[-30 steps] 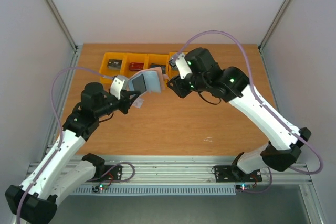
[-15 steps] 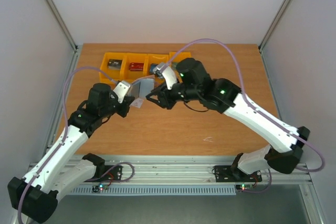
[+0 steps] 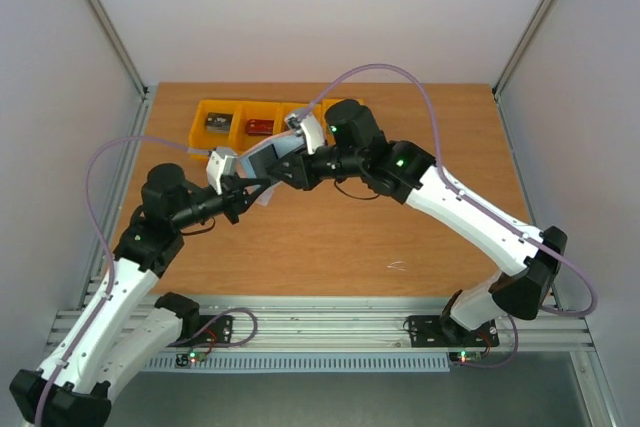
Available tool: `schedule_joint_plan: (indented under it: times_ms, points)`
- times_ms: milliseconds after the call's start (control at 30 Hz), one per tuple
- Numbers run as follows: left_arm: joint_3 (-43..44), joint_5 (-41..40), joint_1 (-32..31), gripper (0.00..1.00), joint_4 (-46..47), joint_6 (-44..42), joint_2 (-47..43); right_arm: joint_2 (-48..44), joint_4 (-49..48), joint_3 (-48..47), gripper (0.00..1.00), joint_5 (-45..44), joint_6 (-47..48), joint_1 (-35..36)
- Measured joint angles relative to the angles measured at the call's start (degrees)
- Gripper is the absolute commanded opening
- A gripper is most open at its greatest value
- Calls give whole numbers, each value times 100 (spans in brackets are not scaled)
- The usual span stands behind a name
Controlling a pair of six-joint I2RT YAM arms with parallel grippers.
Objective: Take the credit cards out of the card holder
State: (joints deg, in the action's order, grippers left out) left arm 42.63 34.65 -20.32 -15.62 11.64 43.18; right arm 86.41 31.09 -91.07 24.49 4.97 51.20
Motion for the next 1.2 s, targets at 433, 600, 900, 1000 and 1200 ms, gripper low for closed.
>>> schedule_joint_plan:
  times_ms: [433,600,900,1000,1200]
  points:
    - [-452,2177,201,0,2481,1357,-74,-654,682,-52,22,391,476,-330]
    - [-452,2553,214,0,2695,1370,-44,-634,951,-251,16,730,662,-330]
    - [-450,2822,214,0,2804,1344,-50,-501,1222,-522,1,1252,949,-348]
    - [-450,2868,214,23,2828,1344,-57,-507,1220,-522,1,1375,999,-354]
    - [-450,3126,61,26,2957,1349,-83,-468,1036,-520,1,1641,1062,-267]
